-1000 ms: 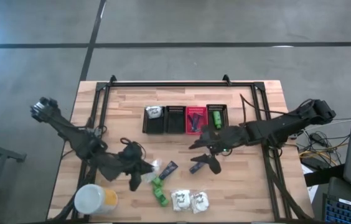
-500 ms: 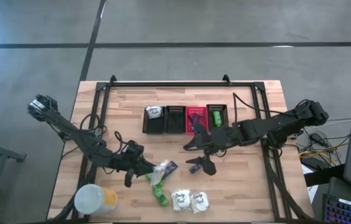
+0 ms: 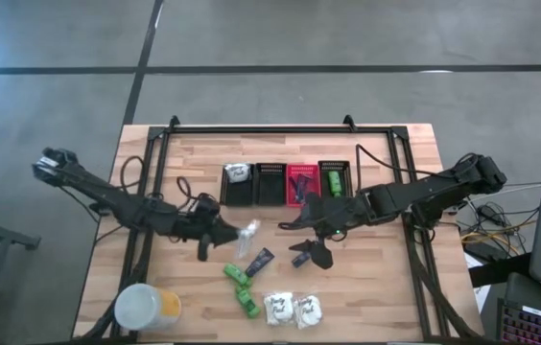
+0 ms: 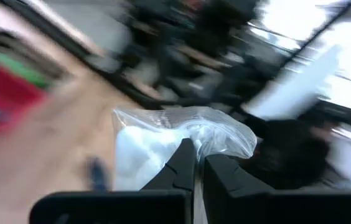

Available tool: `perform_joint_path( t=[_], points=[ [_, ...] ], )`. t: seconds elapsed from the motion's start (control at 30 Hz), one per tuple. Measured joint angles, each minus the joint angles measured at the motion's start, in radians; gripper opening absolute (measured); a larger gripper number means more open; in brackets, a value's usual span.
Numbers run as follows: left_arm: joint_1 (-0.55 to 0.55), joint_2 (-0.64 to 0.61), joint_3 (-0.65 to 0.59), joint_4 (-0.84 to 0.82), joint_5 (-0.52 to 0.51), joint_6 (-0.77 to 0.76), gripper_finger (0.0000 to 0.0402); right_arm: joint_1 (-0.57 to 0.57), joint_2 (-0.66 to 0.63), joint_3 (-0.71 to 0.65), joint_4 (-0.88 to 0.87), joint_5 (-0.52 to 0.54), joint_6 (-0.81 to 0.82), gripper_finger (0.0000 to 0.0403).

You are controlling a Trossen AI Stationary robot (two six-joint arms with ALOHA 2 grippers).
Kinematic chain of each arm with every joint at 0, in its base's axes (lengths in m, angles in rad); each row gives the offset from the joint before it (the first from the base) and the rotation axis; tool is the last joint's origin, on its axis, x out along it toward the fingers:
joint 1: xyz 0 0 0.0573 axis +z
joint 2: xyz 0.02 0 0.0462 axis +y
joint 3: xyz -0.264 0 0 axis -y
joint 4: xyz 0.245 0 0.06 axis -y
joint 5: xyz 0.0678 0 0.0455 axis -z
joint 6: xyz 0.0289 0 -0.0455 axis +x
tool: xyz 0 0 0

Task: Pick & Place Travel size toiletries
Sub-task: Put the cotton pack into the left black bin

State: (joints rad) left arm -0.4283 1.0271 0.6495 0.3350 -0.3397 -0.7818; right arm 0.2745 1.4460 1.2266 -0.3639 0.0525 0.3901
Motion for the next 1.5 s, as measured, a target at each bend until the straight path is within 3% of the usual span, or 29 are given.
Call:
perform_joint_path(
  t=[0.1, 0.17, 0.6, 0.93, 1.5],
  points=[
    [0.019, 0.001, 0.010, 0.011, 0.153, -0.033, 0.0009, 0.000, 0.000, 0.000, 0.000, 0.000, 0.001, 0.0266],
    [0.019, 0.010, 0.018, 0.012, 0.191, -0.039, 0.0009, 0.000, 0.000, 0.003, 0.000, 0.000, -0.008, 0.0259],
    [0.059, 0.113, 0.040, 0.129, 0.265, -0.043, 0.0009, 0.026, 0.071, 0.121, 0.029, -0.001, -0.360, 0.0254],
    [0.060, 0.192, 0.121, 0.177, 0.318, -0.002, 0.0009, 0.026, 0.143, 0.232, -0.068, -0.001, -0.420, 0.0244],
    [0.062, 0.239, 0.140, 0.177, 0.358, 0.002, 0.0009, 0.026, 0.145, 0.238, -0.059, 0.000, -0.453, 0.0191]
  ],
)
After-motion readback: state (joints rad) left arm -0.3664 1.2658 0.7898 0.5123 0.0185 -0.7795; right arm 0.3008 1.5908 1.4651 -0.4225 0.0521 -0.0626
